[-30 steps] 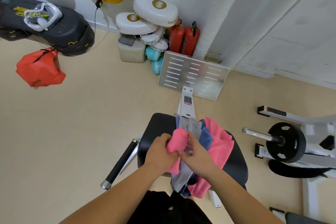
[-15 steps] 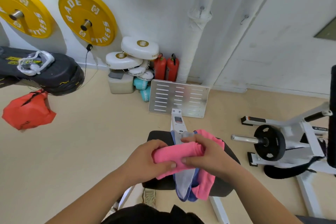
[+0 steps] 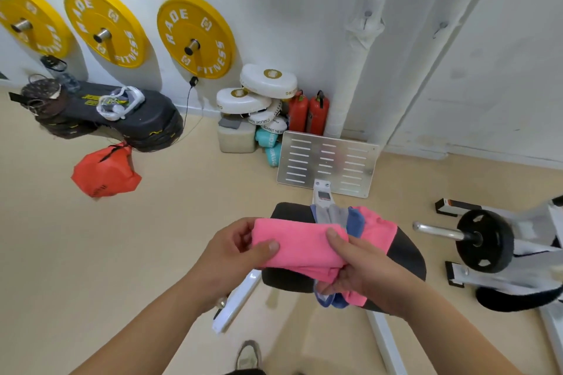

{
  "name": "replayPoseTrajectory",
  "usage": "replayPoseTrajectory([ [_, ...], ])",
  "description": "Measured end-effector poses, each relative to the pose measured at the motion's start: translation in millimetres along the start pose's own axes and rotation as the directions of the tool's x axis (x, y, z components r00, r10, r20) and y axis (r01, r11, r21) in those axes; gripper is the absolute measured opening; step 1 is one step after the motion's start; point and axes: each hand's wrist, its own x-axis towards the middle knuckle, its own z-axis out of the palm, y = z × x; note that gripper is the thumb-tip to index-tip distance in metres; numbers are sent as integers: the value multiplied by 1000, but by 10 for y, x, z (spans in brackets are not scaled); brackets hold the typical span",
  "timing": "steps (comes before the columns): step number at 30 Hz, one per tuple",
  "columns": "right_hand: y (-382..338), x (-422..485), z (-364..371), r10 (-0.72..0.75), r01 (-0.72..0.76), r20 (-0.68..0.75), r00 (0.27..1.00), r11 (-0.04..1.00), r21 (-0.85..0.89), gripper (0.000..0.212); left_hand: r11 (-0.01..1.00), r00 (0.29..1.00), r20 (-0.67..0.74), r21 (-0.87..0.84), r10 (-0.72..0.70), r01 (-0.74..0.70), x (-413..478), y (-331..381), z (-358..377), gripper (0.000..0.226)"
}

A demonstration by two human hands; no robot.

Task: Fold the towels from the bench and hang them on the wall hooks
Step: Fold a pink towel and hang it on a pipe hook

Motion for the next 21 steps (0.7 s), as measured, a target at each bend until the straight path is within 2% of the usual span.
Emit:
replayPoseTrajectory([
  [2, -49, -13, 118, 11, -11, -29, 1000, 1000, -7, 65, 996, 999, -26, 84, 39, -37, -49, 15, -89, 25],
  [4, -157, 2, 274, -21, 21, -8, 1000, 1000, -15, 57, 994, 998, -36, 98, 52, -49, -62, 53, -241, 22],
  [7, -354, 105, 617, -64, 64, 62, 996, 998, 9, 49, 997, 996, -59, 18, 71, -71, -50, 104, -587, 23],
  [10, -611, 360, 1068, -88, 88, 129, 988, 996, 1, 40, 995, 983, -168, -53, 72, -82, 4, 136, -1094, 22],
  [12, -789, 635, 1414, -104, 108, 143, 984, 994, -22, 42, 995, 976, -207, -54, 75, -88, 97, 142, -1534, 21],
  [14, -941, 985, 1790, -132, 136, 111, 985, 990, -38, 46, 993, 975, -202, -46, 96, -107, 235, 157, -2013, 21],
  [17, -1196, 1533, 2360, -202, 202, 2, 979, 979, -7, 39, 989, 982, -142, -60, 126, -136, 509, 255, -2780, 20],
  [21, -1613, 2044, 2897, -244, 258, -172, 954, 964, 65, 40, 990, 990, -15, -17, 140, -140, 822, 492, -3596, 38],
])
